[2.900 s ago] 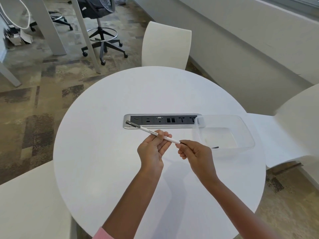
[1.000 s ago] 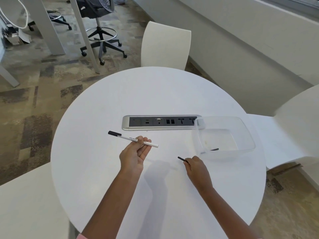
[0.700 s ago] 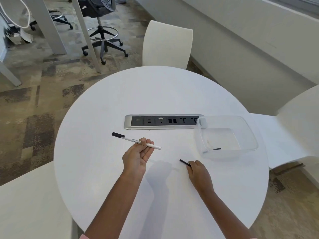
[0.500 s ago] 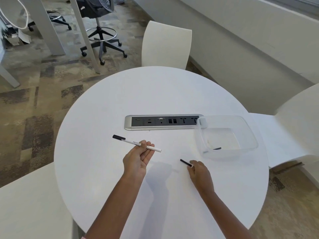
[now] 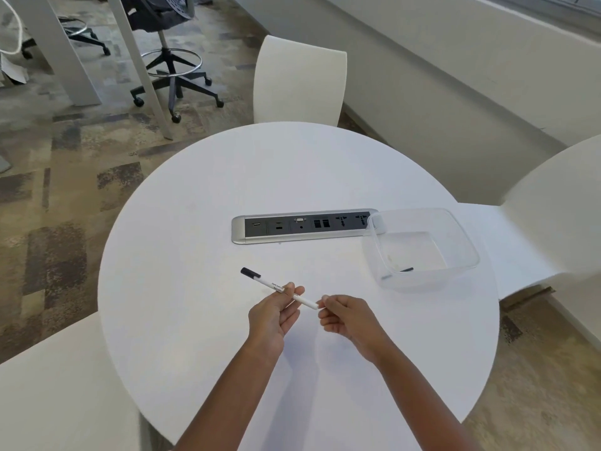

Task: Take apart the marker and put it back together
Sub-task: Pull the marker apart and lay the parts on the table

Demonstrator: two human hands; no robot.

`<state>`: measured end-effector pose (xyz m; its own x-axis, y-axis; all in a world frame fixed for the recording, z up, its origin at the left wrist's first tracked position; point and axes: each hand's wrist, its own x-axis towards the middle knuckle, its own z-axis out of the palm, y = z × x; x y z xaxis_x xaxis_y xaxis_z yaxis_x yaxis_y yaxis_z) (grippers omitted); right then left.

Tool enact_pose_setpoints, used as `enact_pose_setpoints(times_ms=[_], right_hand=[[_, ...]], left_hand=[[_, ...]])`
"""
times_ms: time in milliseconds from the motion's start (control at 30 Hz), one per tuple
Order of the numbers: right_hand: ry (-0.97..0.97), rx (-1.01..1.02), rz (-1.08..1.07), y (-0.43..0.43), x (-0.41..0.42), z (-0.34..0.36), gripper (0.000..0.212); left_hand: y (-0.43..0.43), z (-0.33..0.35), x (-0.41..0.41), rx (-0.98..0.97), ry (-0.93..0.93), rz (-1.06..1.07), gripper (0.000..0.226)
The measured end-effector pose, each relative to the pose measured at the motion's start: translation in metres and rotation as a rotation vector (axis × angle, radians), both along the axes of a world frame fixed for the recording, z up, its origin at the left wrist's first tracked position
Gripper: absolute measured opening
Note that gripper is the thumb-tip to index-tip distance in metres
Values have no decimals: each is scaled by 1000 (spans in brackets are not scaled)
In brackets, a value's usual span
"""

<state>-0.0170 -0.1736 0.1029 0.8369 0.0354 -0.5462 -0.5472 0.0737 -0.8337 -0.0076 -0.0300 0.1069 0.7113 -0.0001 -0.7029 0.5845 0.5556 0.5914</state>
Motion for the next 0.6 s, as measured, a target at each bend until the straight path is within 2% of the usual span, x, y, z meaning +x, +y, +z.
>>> enact_pose_setpoints(times_ms=[300, 500, 600], right_hand=[[139, 86, 161, 17, -11, 7, 40], [187, 209, 152, 21, -21, -3, 18], [171, 280, 86, 23, -22, -7, 18]], left_hand=[[7, -10, -12, 134, -49, -238, 10], [11, -14, -17, 285, -159, -373, 22], [11, -19, -16, 482, -270, -427, 29]])
